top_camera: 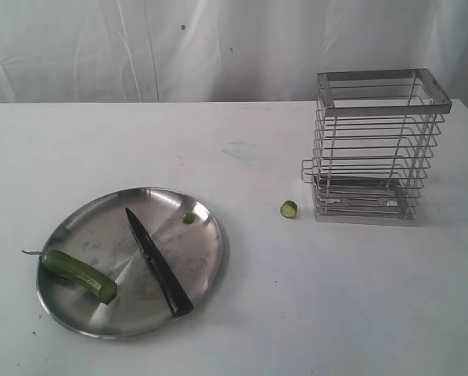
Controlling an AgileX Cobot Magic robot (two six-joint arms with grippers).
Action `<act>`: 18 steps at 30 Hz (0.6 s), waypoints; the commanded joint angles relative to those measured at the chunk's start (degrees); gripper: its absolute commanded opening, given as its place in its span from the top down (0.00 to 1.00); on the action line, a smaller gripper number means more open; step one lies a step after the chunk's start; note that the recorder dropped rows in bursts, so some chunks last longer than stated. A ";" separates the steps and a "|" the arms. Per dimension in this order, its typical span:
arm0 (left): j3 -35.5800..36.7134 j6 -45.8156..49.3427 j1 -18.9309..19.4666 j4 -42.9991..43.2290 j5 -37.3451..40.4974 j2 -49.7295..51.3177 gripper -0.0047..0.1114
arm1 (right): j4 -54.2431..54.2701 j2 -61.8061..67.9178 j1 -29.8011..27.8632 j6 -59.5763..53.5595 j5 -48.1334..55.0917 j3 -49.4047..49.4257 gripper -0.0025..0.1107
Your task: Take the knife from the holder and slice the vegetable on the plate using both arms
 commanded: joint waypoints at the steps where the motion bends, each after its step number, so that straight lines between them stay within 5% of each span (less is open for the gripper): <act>1: 0.12 0.41 0.07 0.10 -0.19 -0.04 0.96 | 0.80 -0.38 -0.35 -1.83 0.29 0.15 0.98; 15: 0.31 0.28 0.07 1.78 2.75 -0.07 0.96 | 0.80 -0.38 -0.35 -1.83 0.29 0.15 0.98; 18: 3.94 6.68 0.07 3.74 1.50 -0.07 0.96 | 0.80 -0.38 -0.35 -1.83 0.29 0.15 0.98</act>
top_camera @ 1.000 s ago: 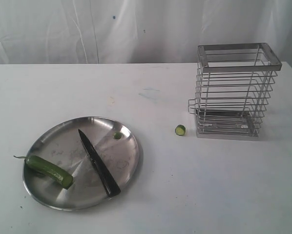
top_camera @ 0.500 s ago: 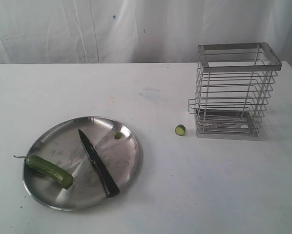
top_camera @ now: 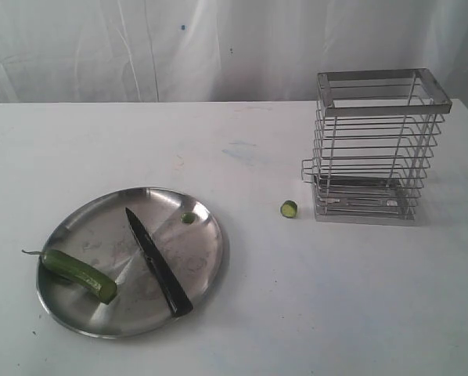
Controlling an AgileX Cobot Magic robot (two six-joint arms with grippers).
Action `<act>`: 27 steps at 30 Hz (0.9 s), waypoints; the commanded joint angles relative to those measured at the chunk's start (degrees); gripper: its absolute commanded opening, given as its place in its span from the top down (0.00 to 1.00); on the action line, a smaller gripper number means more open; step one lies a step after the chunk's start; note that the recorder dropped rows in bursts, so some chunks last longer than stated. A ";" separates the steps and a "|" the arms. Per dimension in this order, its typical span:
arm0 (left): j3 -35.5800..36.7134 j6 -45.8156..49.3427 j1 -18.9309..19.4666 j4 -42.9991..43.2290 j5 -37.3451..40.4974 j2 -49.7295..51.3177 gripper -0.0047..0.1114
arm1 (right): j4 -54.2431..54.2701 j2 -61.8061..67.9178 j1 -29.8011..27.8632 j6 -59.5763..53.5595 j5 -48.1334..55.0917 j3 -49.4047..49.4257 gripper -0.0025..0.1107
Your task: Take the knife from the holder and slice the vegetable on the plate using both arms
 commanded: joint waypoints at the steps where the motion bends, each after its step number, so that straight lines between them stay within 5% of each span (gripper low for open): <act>1: 5.77 6.49 0.07 1.90 -1.95 -0.07 0.96 | -0.04 -0.38 -0.35 -0.70 -0.16 0.15 0.98; 4: 11.34 5.92 0.07 1.36 -11.13 -0.07 0.96 | -0.04 -0.38 -0.35 -0.70 -0.16 0.15 0.98; 8: 11.34 8.08 -0.14 0.80 -1.46 -0.43 0.96 | -0.04 -0.38 -0.35 -0.70 -0.31 0.15 0.98; 27: 11.34 12.18 -0.14 0.77 -1.30 -0.20 0.96 | -0.04 -0.38 -0.35 -0.70 -0.31 0.15 0.98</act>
